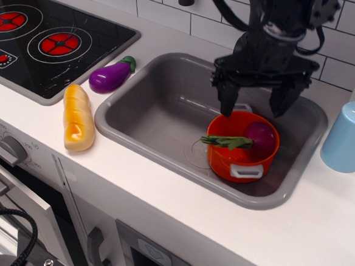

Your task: Put beet in pot sink

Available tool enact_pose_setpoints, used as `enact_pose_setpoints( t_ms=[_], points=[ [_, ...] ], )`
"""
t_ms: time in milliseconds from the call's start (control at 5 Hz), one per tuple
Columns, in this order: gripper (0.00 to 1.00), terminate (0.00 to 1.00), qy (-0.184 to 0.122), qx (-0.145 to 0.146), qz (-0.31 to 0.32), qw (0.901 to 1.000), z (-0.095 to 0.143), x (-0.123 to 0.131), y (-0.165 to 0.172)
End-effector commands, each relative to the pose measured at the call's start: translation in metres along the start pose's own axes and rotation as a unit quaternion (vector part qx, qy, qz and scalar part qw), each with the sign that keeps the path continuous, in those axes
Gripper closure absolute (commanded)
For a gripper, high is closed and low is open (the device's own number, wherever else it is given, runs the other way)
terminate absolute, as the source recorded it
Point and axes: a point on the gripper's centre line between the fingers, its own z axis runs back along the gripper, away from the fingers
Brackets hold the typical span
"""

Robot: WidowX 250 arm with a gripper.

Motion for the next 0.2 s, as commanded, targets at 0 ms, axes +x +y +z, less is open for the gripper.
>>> enact_pose_setpoints(
  t_ms=[0],
  points=[
    [0.00,1.00,-0.017,-0.023,0.008,0.9996,0.0203,0.0012,0.0045]
  ],
)
